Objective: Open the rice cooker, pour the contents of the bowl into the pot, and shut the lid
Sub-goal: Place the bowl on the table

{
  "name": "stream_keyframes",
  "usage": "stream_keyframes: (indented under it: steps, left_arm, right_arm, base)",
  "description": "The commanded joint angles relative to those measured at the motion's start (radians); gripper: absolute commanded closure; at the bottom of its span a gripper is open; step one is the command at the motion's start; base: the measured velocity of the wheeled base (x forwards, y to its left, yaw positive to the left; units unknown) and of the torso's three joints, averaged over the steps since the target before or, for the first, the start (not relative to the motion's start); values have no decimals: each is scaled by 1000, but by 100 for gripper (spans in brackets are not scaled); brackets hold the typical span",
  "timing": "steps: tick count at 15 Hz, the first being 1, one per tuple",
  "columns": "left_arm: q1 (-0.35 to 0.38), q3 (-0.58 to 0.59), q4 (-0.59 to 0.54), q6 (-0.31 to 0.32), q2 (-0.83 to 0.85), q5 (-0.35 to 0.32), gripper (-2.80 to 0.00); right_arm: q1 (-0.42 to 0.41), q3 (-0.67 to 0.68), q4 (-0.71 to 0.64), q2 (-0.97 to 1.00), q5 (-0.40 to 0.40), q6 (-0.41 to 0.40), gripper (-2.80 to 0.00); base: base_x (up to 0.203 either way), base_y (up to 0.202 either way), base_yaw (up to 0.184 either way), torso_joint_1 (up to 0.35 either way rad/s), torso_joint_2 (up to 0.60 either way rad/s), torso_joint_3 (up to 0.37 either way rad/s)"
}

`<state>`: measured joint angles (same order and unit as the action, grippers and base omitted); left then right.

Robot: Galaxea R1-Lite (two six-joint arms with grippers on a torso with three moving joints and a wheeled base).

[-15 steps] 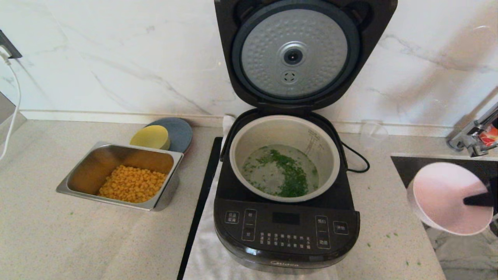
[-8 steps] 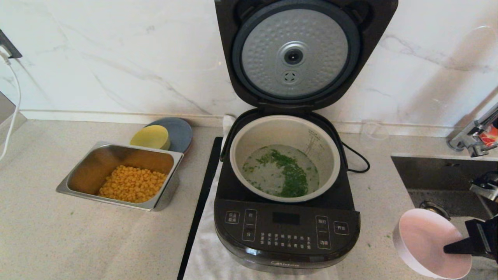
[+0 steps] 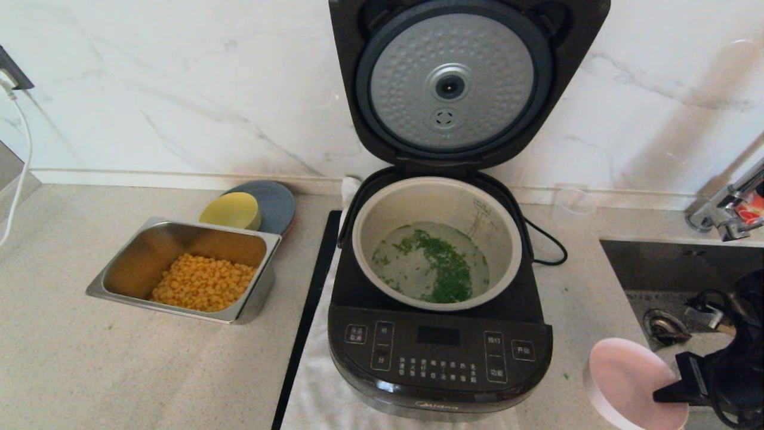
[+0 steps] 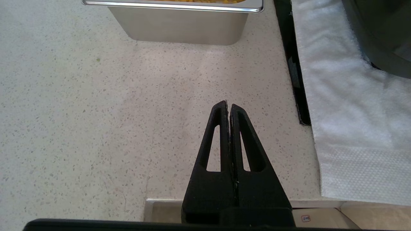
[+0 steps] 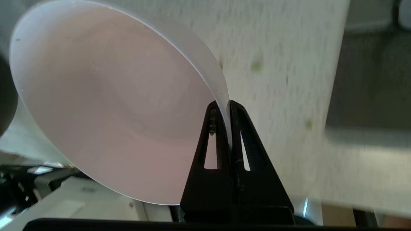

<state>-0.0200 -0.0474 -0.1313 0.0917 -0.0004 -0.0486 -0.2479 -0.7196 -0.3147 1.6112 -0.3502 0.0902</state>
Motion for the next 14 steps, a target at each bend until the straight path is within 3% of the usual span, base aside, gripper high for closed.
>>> stream_keyframes:
  steps: [1,9,14]
  left_arm:
    - [0,0,-2,0,-1,0,0]
    - [0,0,-1,0,-1,0,0]
    - [0,0,-2,0,-1,0,0]
  right_arm:
    - [18,2,33,61,-2,18,0]
    - [120,-33,230,106,10,155,0]
    - [125,-72,271,175,108,170,0]
  base:
    - [0,0,0,0,0,0]
    - [0,0,0,0,0,0]
    - [0,0,0,0,0,0]
